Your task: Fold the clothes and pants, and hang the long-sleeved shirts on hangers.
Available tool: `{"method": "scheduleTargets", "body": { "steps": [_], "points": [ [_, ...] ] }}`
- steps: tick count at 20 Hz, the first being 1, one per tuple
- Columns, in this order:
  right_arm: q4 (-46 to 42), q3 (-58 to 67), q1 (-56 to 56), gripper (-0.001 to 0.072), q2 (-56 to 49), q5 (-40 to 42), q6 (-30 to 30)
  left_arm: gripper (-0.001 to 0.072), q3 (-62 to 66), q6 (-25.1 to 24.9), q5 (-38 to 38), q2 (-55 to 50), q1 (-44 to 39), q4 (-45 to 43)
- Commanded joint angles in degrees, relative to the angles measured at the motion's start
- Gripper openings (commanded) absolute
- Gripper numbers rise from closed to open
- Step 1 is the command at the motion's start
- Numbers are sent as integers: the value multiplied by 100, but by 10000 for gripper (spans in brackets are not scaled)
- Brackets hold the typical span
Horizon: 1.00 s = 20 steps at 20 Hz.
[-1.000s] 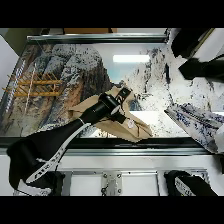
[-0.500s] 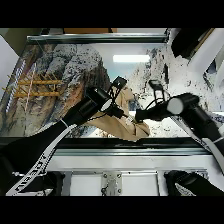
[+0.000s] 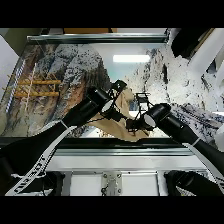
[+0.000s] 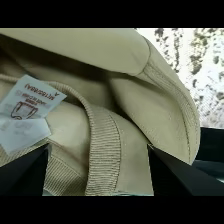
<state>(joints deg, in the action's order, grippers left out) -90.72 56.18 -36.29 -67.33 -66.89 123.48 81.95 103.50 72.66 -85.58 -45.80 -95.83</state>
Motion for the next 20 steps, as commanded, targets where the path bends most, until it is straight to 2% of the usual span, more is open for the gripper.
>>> {"method": "scheduleTargets", "body": {
  "steps": [1, 4, 7, 9, 15, 18, 20],
  "points": [
    [-142, 52, 98, 659, 389, 39, -684, 19, -2, -2, 553, 7, -7, 9],
    [192, 55, 501, 659, 691, 55, -1464, 19, -63, 0, 739, 50, -4, 20],
    [859, 52, 905, 659, 588, 243, -2540, 19, -874, 76, 205, 640, 26, 566],
    [1290, 52, 973, 659, 378, 802, -3080, 19, -1482, 72, 52, 1106, 44, 868],
    [3152, 83, 966, 659, -713, 2063, -4503, 19, -2675, 98, -96, 1996, 42, 953],
    [3187, 291, 968, 659, -1257, 2581, -4695, 19, -2848, 94, -188, 2133, 42, 1272],
    [3187, 520, 966, 659, -1615, 2649, -4739, 19, -2846, 96, -197, 2129, 37, 1360]
  ]
}}
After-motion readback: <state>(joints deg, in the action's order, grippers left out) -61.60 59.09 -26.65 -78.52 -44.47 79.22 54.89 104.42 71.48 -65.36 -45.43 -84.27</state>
